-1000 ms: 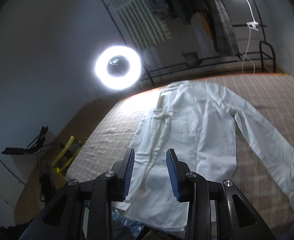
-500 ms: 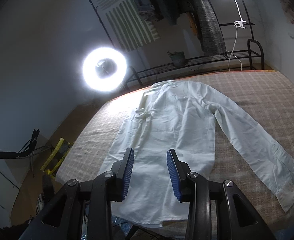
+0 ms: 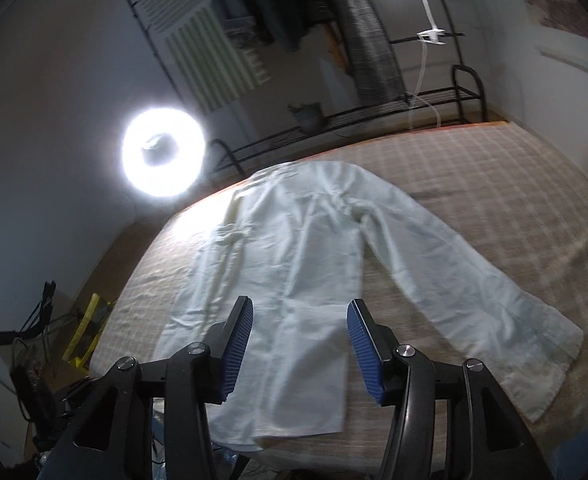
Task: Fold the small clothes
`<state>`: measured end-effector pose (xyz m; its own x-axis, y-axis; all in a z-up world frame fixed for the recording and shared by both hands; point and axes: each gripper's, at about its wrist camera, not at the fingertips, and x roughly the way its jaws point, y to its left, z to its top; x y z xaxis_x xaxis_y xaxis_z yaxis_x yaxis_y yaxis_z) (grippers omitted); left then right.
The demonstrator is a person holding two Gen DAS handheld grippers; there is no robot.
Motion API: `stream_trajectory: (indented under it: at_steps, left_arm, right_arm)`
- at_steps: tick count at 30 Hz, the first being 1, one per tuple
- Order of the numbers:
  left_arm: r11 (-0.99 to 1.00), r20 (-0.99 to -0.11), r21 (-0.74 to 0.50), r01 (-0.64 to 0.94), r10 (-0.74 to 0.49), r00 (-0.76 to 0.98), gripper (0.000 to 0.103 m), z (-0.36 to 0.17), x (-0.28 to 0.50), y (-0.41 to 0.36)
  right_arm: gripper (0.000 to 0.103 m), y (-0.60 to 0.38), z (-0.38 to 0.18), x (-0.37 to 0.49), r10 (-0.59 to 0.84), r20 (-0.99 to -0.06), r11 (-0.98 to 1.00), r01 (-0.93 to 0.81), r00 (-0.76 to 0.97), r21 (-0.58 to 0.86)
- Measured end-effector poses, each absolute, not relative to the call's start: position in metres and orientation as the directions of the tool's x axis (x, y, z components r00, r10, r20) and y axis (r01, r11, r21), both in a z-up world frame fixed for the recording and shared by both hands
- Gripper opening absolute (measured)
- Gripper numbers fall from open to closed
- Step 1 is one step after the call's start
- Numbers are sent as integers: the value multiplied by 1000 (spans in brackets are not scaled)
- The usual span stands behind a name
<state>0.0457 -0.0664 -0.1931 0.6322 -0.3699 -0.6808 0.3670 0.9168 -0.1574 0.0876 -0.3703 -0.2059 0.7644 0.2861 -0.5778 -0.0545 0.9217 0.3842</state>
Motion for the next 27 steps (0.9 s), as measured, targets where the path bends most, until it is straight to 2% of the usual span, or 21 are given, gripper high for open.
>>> stream_trajectory:
  at_steps: [5, 15, 21, 27]
  left_arm:
    - [899, -676, -170, 404, -404, 616, 32, -195, 53, -95]
    - [868, -707, -164, 468, -435, 558, 32, -206, 58, -144]
    - [862, -714, -176, 475, -444, 541, 32, -206, 63, -154]
    - [860, -717, -169, 481, -442, 539, 32, -206, 65, -156]
  right_arm:
    - [52, -411, -226, 91, 257, -612, 908, 29, 748, 417]
    - [53, -530, -281, 94, 125, -705, 838, 307, 698, 452]
    - [55, -579, -304, 87, 167, -715, 735, 397, 679, 549]
    - [55, -602, -320, 72, 138, -730, 668, 482, 669, 567]
